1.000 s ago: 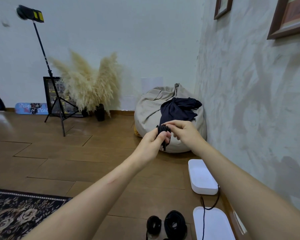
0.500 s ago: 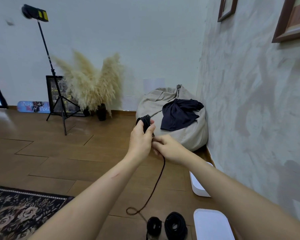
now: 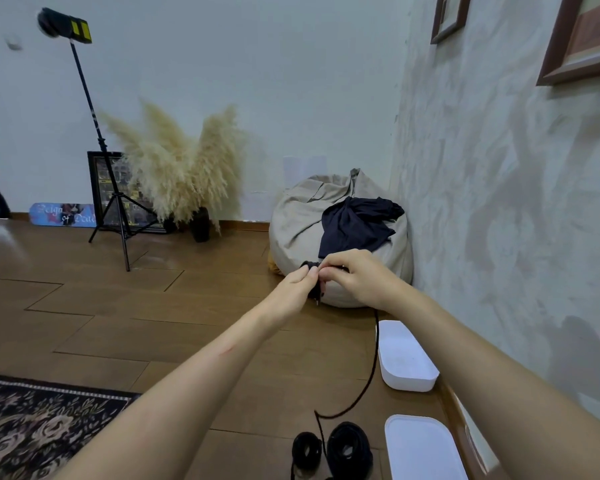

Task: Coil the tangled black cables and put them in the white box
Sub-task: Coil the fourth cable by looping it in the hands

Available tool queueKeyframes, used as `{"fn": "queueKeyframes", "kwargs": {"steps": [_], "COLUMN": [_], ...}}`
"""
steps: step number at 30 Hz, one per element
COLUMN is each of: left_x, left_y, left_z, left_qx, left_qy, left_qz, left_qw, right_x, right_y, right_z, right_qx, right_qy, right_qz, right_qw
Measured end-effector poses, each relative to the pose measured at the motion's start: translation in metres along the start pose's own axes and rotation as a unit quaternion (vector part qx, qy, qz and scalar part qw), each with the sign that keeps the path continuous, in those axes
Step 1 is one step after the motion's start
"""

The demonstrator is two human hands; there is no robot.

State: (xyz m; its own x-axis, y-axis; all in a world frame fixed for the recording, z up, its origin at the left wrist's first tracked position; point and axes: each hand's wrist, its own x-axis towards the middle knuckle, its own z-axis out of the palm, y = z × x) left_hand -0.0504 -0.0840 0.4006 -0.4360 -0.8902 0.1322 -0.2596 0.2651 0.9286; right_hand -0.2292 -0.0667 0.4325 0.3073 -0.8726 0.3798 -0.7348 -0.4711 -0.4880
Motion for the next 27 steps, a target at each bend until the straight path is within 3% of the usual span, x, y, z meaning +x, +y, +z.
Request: {"fn": "queueKeyframes", "kwargs": {"steps": [4, 7, 10, 15, 24, 27], "left_x": [-0.003, -0.005, -0.002, 0.004, -0.006, -0.007], "left_y": [0.001, -0.003, -0.011, -0.018, 0.006, 0.012], "left_z": [0.000, 0.007, 0.014, 0.004, 0.016, 0.014], "left_qx": [-0.016, 0.044, 0.098, 0.078, 0.042, 0.023], "left_qy": [-0.051, -0.076, -0.035, 0.078, 0.010, 0.026], "left_qz": [0.021, 0.048, 0.058, 0.028, 0.093, 0.117], "left_qw": [0.998, 0.995, 0.993, 0.993, 0.995, 0.993], "right_x": [0.000, 0.000, -0.001, 0.002, 0.001, 0.000], "right_y": [0.007, 0.012, 0.015, 0.024, 0.030, 0.032], "right_z": [-0.013, -0.014, -0.008, -0.010, -0.006, -0.001], "right_qx": [0.008, 0.013, 0.017, 0.043, 0.102, 0.164], "right_qy": [0.024, 0.031, 0.017, 0.016, 0.159, 0.146], "right_qz": [0.011, 0.034, 0.049, 0.060, 0.089, 0.104], "right_qw": [1.000, 0.999, 0.999, 0.997, 0.978, 0.970]}}
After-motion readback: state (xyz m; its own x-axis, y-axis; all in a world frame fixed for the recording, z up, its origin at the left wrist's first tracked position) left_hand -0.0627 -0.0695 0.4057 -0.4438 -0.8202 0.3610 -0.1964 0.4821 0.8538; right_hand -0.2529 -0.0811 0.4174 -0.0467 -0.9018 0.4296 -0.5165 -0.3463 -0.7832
